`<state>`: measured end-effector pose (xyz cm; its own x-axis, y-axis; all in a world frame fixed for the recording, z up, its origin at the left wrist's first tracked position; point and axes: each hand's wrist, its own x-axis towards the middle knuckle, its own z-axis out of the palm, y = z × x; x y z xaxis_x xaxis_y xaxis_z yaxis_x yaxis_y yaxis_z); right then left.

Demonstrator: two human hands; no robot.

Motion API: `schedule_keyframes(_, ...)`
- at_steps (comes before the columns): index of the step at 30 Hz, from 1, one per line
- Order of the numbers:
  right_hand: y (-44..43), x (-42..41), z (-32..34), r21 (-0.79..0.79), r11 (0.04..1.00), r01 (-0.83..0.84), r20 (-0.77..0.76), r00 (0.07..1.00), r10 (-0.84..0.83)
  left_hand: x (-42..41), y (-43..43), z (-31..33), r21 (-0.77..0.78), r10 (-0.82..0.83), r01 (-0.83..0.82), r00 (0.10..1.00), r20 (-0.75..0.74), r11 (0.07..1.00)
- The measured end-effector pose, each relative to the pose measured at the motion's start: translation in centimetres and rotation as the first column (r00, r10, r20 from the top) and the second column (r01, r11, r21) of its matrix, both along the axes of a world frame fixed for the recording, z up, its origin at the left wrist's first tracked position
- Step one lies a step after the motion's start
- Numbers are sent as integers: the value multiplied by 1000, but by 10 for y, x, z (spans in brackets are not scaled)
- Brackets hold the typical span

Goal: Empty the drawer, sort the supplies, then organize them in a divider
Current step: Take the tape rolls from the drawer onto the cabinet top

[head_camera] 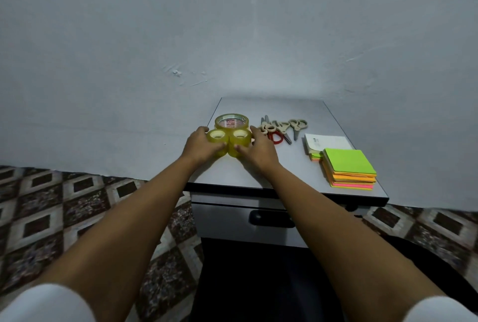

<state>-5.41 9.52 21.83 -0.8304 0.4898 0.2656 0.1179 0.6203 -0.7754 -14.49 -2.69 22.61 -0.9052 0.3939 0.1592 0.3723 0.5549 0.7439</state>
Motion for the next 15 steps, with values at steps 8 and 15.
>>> schedule_keyframes(8,-1,-2,-11,-66,997,35,-24,999,-36,-1,-5,-10,148,-38,26,997,73,989)
schedule_keyframes(15,-2,-2,-13,-56,998,35,-41,998,-38,-5,-6,-12,164,-51,37,995,84,986)
